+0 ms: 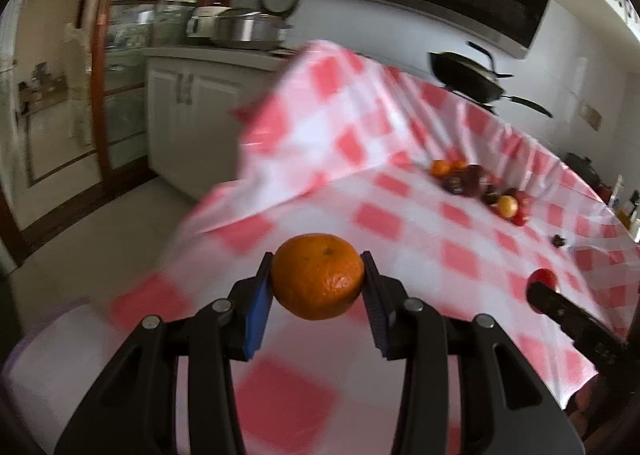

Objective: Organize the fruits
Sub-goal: 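Carry the orange and tomato to the white box with both tools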

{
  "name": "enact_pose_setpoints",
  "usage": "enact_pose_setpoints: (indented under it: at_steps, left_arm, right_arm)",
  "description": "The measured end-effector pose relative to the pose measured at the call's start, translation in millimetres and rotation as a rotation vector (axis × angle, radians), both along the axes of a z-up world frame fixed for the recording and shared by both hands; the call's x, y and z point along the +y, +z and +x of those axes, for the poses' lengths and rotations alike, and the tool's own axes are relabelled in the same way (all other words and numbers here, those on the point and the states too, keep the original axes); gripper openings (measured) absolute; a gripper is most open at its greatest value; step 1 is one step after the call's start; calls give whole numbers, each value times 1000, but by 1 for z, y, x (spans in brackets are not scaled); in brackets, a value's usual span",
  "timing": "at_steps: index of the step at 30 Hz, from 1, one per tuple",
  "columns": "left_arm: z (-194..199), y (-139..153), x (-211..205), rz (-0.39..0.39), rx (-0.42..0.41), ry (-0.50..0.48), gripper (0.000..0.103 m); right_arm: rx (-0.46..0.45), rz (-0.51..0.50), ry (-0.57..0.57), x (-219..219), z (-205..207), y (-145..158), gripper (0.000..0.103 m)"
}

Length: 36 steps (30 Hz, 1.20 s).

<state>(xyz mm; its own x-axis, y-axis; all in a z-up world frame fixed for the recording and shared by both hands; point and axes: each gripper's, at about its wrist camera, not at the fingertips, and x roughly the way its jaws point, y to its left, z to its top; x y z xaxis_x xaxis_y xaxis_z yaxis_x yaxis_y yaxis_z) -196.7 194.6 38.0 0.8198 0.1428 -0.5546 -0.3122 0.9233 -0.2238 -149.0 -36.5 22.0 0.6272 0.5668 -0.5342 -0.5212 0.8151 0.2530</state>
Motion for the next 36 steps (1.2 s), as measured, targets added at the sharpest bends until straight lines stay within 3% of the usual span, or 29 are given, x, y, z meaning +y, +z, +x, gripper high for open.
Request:
enact_pose_setpoints:
  at_steps: [11,16,20,27,32,36]
  left_arm:
    - [-111,-35,109,-5,107,277,42]
    - [-149,-74,149,-61,204,375,42]
    - [-155,-102,163,-67,306,390,42]
    - [-133,-172,180,-123,572,382,42]
    - [-131,-210,187,-198,666,397,42]
    - [-129,-218,187,-210,689,389,43]
  right_arm:
    - [-74,-146,453,114,-101,3,36]
    - [-62,-268,644,167,-144,-25,37]
    - [-31,-407,774,203,-174,-63,37]
    - [60,-690,918,262,-201,-143,37]
    - [141,-820,949,276,-210,-181,37]
    - [184,-867,935,277,-212,-194,37]
